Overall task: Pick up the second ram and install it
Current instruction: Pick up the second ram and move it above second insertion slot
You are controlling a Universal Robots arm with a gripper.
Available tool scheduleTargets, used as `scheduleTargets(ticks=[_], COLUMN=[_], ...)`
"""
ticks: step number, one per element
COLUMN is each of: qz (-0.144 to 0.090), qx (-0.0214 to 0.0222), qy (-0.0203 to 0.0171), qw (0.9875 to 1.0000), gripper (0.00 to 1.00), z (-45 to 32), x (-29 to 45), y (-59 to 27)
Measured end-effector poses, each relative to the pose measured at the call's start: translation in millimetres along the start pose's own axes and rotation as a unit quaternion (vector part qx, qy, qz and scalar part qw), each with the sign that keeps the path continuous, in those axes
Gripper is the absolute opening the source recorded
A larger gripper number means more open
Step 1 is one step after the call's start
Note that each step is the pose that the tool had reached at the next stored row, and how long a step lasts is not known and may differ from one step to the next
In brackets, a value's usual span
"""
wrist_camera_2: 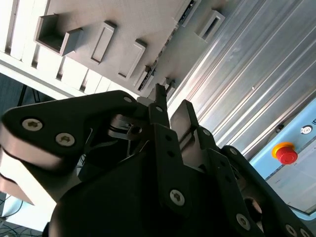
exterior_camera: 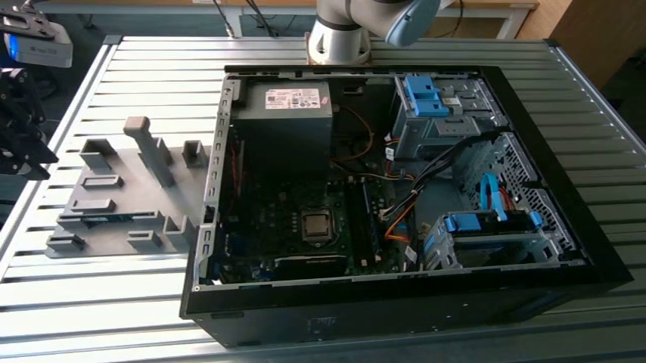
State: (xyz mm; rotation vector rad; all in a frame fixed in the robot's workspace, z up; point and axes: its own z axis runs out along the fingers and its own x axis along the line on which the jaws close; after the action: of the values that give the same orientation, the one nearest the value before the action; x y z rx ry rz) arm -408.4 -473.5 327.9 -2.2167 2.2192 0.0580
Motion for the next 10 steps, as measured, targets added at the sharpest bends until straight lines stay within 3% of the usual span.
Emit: scheduleTargets(ticks=[1,2,6,7,8,10], qz=[0.0,0.0,0.0,0.0,0.0,0.0], qx=[0.0,0.0,0.0,0.0,0.0,0.0], qy=[0.0,0.0,0.0,0.0,0.0,0.0], qw=[1.0,1.0,1.0,1.0,1.0,1.0], gripper=[0.3,0.24,0.24,0.6,0.66,0.66], z=[0.0,0.1,0.3,0.3,0.3,0.3], x=[0.0,0.0,0.0,0.0,0.0,0.0], y=[0.0,0.0,0.0,0.0,0.0,0.0])
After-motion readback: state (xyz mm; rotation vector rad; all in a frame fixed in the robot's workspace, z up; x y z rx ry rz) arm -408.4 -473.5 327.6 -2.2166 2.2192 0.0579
